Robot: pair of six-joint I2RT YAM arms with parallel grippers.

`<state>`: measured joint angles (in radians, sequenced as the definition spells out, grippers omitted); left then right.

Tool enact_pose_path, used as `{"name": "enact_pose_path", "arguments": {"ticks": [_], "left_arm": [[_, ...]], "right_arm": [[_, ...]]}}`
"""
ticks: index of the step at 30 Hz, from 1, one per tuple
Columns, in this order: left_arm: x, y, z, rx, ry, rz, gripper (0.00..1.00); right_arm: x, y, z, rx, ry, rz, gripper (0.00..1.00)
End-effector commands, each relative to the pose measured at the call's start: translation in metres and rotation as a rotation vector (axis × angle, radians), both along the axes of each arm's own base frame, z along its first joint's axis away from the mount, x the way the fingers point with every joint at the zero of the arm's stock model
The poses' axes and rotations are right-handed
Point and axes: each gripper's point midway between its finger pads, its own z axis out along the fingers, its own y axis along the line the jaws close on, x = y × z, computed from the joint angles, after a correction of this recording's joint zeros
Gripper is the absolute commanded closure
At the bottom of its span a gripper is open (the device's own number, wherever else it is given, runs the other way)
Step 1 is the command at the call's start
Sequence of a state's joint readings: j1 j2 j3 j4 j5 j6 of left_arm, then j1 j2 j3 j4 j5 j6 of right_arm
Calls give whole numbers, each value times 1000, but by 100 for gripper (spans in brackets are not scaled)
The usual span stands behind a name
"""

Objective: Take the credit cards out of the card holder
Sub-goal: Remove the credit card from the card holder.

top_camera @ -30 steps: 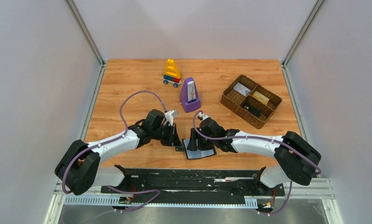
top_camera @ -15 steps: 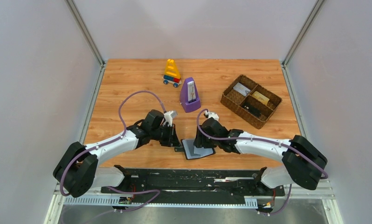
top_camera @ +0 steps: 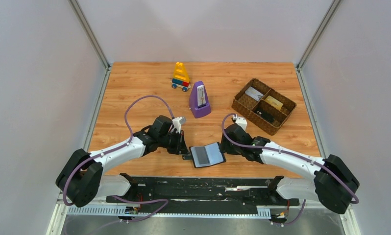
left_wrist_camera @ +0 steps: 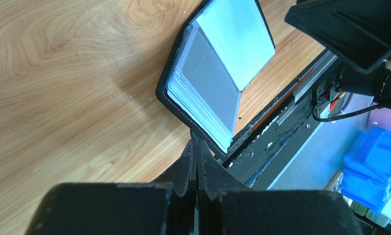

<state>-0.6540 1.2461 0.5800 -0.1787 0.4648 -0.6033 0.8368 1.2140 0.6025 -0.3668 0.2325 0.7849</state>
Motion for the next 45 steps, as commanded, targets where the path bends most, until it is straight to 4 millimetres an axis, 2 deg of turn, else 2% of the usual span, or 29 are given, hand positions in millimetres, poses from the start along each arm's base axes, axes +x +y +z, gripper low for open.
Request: {"name": "enact_pose_path", "arguments": {"ticks": [1, 5, 8, 9, 11, 19, 28, 34, 39, 45], "left_arm": [[1, -1, 7, -17, -44, -16, 100], [1, -1, 8, -21, -50, -21, 100], [1, -1, 6, -13, -49, -24, 100], [1, 0, 4, -9, -46, -22, 100], [1, 2, 0, 7, -43, -18, 100], [0, 2, -9, 15, -31, -15, 100], [0, 1, -9, 12, -30, -29, 100], [0, 0, -7, 4, -32, -34, 100], [-1, 0, -4, -2, -36, -37, 100], [-1, -1, 0, -12, -41, -39, 100]], "right_arm": [[6, 8, 29, 76, -60, 3, 55], [4, 38, 55, 210, -104, 130, 55], [-7, 63, 61, 309, -88, 254, 47], [-10, 69, 71, 353, -101, 282, 46], [-13, 79, 54, 357, -41, 305, 44], [-13, 98, 29, 380, 31, 335, 42], [-16, 103, 2, 268, 68, 304, 39], [-22, 112, -7, 223, 80, 319, 38], [-18, 104, -17, 112, 71, 274, 38], [-19, 101, -19, 72, 58, 264, 34]]}}
